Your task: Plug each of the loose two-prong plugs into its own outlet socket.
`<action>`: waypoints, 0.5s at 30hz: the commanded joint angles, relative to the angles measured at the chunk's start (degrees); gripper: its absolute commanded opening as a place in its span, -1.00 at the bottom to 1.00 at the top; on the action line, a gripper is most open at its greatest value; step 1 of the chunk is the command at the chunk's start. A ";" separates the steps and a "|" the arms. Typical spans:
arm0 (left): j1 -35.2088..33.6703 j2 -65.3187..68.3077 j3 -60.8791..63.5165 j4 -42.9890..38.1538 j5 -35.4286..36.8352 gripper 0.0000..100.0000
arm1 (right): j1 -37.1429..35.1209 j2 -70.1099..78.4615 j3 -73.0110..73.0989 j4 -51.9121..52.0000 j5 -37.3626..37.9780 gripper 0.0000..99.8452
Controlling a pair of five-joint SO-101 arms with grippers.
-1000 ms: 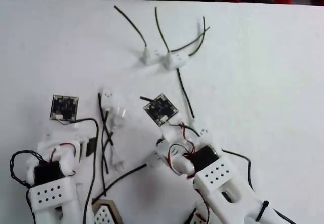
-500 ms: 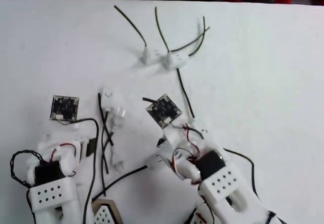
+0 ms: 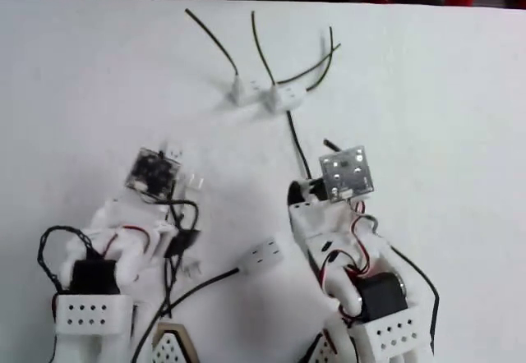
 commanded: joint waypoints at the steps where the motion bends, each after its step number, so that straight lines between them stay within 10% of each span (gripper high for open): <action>1: 14.11 -0.48 -9.05 5.45 -0.53 -0.19 | 4.26 -0.84 1.93 -5.76 -1.76 -0.97; 15: 37.93 9.27 -14.59 6.86 2.02 -0.19 | 19.47 -0.92 3.43 -14.81 -12.04 -0.97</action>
